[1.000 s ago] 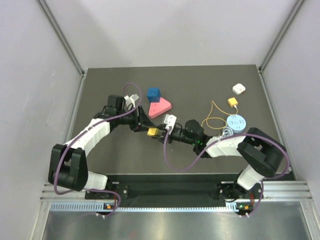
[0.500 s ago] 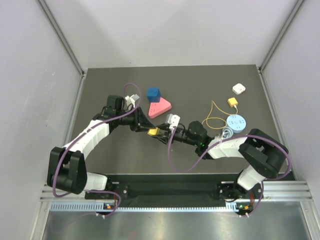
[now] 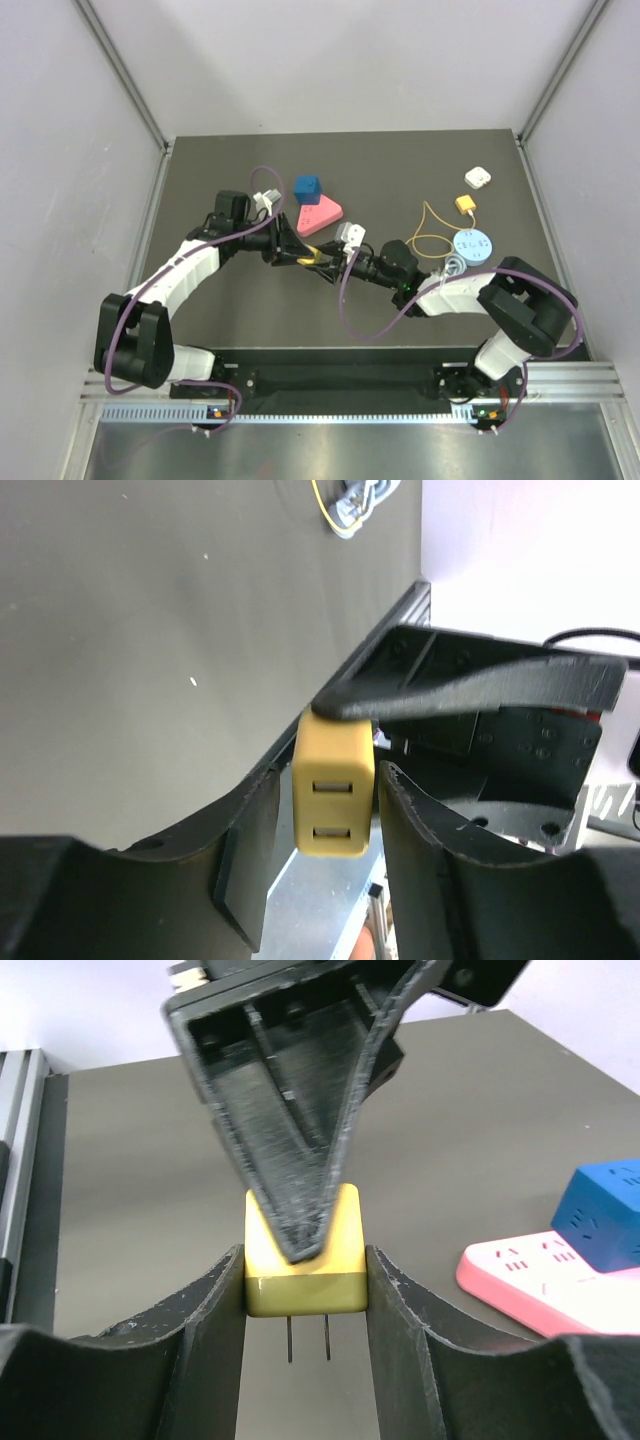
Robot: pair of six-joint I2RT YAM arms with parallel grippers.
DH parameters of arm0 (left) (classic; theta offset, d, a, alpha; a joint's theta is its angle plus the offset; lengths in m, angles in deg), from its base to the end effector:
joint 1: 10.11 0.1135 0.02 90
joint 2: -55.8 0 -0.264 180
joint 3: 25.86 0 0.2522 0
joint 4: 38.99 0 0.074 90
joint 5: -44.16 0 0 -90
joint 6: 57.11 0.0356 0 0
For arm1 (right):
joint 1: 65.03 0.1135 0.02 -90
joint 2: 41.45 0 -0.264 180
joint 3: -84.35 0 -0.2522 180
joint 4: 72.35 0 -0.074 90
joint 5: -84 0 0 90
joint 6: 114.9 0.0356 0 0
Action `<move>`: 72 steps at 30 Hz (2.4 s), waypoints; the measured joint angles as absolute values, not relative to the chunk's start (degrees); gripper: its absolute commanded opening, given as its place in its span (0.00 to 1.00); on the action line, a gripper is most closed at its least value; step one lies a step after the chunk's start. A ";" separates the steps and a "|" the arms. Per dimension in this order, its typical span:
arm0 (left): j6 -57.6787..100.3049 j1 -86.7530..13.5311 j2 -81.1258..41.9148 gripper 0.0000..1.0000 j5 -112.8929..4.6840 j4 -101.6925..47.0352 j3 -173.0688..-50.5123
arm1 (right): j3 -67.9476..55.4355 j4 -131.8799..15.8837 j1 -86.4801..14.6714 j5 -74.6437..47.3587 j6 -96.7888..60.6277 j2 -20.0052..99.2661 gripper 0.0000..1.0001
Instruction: Insert the plug
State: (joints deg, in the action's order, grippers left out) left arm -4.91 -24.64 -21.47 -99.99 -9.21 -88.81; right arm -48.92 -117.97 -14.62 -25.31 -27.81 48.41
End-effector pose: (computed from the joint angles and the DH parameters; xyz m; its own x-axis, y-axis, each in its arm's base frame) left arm 0.2583 -0.0968 0.2426 -0.9677 -0.1200 -0.2217 0.1484 0.4396 -0.8859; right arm 0.1891 0.2471 0.2098 0.0753 0.0158 -0.9970 -0.9352 0.3481 -0.0651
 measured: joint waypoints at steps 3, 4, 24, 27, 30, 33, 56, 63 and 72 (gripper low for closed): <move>-4.87 -24.83 -21.47 0.34 -100.56 -8.91 -88.81 | -48.92 -118.65 -14.97 -25.31 -27.64 48.41 0.00; -4.89 -24.83 -21.47 0.26 -101.22 -8.95 -88.81 | -48.92 -118.62 -15.03 -25.36 -27.62 48.41 0.00; 6.11 -25.03 -28.32 0.00 -77.44 1.52 -103.59 | -51.85 -105.64 -15.08 -17.86 -21.23 33.36 1.00; 8.97 -25.03 -31.88 0.00 -71.14 1.87 -107.50 | -50.89 -96.61 -15.27 -12.33 -19.11 27.43 1.00; 11.27 -25.12 -36.88 0.00 -65.15 2.00 -111.48 | -50.80 -89.58 -15.86 -6.76 -17.15 23.59 1.00; 13.25 -25.79 -41.45 0.00 -59.34 1.95 -115.21 | -52.09 -83.87 -17.46 -1.73 -14.61 19.34 1.00; 13.82 -34.01 -52.90 0.00 -48.08 0.80 -122.47 | -57.07 -72.00 -30.49 2.91 -9.37 4.88 1.00; 13.45 -33.97 -53.52 0.00 -47.91 2.06 -123.76 | -57.07 -71.22 -30.92 2.42 -9.21 4.68 1.00; 13.32 -34.58 -56.77 0.00 -47.76 7.70 -129.53 | -57.07 -70.93 -31.08 1.18 -8.84 5.23 1.00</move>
